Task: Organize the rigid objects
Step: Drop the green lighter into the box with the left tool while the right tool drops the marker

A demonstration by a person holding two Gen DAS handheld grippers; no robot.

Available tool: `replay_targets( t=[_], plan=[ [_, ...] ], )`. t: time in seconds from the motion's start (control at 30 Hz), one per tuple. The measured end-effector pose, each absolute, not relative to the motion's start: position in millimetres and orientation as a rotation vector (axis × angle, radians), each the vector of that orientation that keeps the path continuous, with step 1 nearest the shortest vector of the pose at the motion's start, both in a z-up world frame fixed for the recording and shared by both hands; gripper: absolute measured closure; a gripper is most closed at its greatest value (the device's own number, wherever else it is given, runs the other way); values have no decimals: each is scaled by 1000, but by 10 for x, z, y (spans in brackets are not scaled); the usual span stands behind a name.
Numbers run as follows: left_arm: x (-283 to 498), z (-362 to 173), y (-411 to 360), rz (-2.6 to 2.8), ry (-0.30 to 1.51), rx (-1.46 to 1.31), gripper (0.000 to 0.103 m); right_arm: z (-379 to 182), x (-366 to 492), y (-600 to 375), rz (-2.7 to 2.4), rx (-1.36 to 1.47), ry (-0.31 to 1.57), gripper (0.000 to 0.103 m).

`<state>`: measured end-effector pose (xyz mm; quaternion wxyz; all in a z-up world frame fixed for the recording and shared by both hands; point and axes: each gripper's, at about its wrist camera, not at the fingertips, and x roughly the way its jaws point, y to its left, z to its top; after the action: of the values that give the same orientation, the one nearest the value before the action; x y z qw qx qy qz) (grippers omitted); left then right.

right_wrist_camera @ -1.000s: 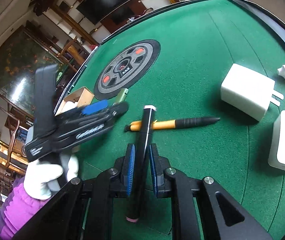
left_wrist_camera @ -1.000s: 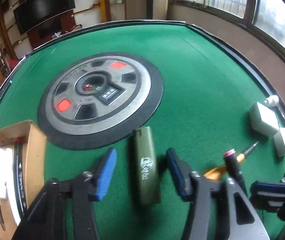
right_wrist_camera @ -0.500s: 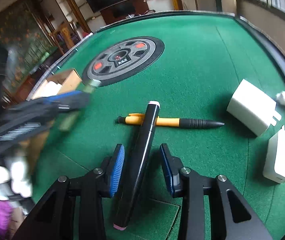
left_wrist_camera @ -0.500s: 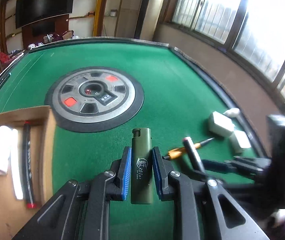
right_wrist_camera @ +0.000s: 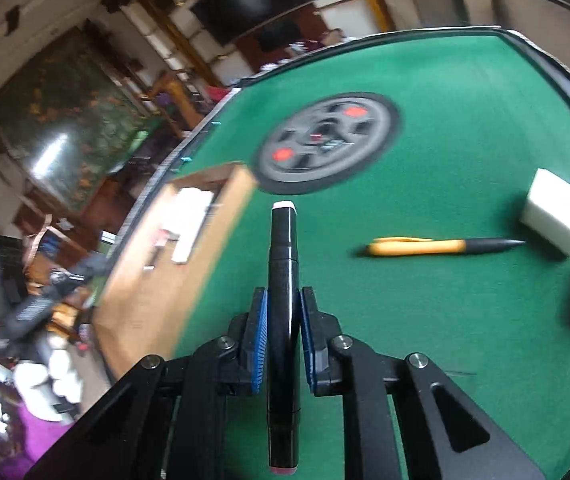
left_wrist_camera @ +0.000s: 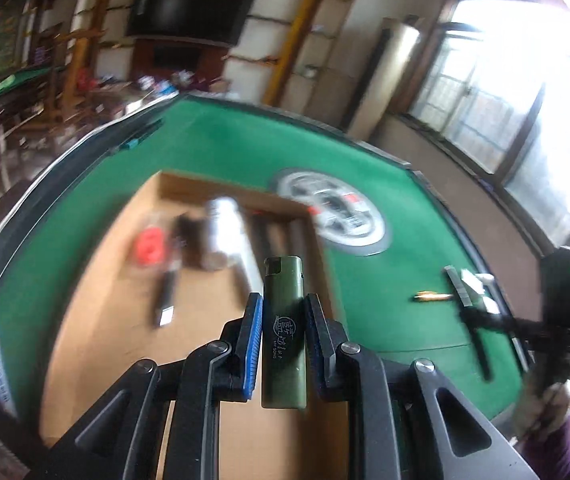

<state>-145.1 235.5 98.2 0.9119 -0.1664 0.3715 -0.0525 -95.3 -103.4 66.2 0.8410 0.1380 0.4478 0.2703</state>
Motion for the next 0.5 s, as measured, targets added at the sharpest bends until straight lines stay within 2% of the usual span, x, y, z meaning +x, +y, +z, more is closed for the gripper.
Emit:
replay_targets(
  t=[0.4,0.47,0.5],
  plan=[
    [-938,406,2825,9,927,-484,82,631,-953,106,742,291,1064,88],
    [-964,437,2843,28,914,-487,79,587,-942,294,757,280,1085,88],
    [-987,439,2845,31,906,-481,71,559,-926,399,762,269,1100,88]
  ],
)
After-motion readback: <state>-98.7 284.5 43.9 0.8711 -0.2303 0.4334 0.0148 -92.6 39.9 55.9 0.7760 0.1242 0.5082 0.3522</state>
